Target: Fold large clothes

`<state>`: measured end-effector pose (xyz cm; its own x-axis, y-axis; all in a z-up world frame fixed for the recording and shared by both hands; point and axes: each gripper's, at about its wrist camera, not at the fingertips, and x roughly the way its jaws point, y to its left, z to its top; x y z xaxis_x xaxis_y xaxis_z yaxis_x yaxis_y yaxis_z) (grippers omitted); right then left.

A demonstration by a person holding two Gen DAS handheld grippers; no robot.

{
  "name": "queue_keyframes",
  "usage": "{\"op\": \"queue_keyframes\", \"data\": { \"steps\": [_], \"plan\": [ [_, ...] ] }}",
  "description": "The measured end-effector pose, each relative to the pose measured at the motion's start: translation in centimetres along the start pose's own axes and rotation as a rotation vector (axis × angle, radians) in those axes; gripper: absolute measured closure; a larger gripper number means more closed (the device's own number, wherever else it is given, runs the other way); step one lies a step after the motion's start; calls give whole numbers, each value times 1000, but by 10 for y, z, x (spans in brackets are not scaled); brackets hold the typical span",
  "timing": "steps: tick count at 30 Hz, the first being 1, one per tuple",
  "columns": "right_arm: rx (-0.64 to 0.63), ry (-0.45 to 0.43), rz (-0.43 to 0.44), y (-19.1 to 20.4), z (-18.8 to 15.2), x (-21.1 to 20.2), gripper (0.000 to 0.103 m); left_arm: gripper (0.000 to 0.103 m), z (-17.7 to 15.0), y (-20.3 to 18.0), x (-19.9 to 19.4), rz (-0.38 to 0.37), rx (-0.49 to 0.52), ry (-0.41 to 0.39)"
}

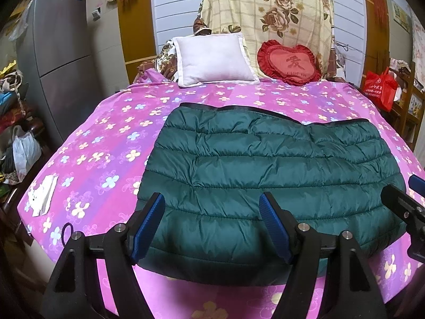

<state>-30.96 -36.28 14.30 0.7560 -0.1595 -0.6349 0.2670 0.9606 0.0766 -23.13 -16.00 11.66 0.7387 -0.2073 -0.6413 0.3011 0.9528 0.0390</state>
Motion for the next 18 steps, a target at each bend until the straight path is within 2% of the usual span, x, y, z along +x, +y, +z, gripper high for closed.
{"op": "queue_keyframes", "data": {
  "steps": [18],
  "plan": [
    [5,23,-2,-1,-2,9,1,45,-4,-4,5,-29,8,-7]
  ]
}}
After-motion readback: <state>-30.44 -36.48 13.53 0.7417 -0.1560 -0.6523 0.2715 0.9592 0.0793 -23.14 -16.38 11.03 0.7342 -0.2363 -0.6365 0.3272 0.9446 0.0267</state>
